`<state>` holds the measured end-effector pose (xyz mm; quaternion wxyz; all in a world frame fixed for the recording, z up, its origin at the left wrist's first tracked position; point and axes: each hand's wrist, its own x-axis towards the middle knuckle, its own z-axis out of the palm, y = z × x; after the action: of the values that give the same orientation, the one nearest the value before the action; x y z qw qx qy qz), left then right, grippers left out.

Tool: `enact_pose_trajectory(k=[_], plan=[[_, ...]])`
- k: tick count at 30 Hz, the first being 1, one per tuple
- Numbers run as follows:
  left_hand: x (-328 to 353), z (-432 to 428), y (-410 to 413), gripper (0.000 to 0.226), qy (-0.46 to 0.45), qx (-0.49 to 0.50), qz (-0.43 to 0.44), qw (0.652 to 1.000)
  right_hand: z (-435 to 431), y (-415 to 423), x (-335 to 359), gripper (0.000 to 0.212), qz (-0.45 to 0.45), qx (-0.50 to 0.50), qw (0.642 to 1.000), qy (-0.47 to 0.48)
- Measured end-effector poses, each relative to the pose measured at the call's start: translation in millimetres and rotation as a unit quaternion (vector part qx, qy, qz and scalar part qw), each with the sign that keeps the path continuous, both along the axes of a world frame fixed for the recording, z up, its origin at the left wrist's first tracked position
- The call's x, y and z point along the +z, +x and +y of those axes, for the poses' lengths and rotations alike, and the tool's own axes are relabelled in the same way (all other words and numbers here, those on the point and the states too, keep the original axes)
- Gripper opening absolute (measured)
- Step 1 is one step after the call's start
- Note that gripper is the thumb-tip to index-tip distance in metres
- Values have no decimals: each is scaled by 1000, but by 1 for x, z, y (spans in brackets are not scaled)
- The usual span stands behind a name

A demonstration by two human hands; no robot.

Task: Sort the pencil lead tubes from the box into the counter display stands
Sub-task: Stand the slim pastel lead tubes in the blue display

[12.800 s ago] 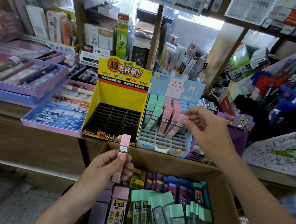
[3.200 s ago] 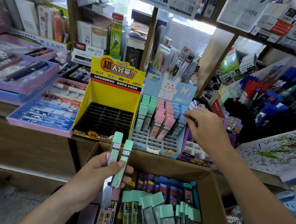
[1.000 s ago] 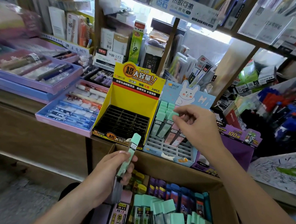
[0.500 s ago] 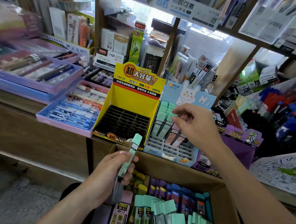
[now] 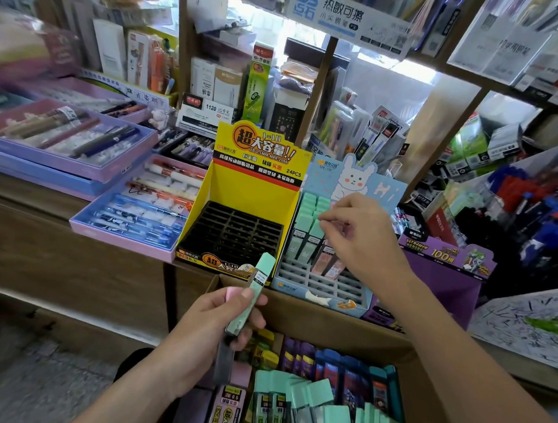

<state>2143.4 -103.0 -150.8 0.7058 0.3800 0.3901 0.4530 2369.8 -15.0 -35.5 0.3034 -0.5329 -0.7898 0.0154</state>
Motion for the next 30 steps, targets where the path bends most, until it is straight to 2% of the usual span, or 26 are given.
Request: enact_pose_trajectory(k=[4,7,12,17,24,27,30], plan=[[3,-1,0,38,14,-4,2,1000,-22,-3,-3,12,109,18,994,25],[4,-2,0,40,10,-12,-10,1000,-41,-7,-14,17,213,38,975,-51],[6,-4,1,38,5,-43,-16,999,-58,-9,-37,21,294,31,943,-151],[7,-5,2,38,14,-57,-12,998,-64,-14,-51,20,351,55,902,-246],[7,-5,4,42,7,-57,2,998,-62,-17,-50,8,419,69,865,-269],[6,-3,4,45,-4,-35,-6,999,-60,-13,-43,8,434,68,861,-256],[3,0,4,44,-28,-7,0,1000,-56,-5,-29,9,427,58,877,-215]])
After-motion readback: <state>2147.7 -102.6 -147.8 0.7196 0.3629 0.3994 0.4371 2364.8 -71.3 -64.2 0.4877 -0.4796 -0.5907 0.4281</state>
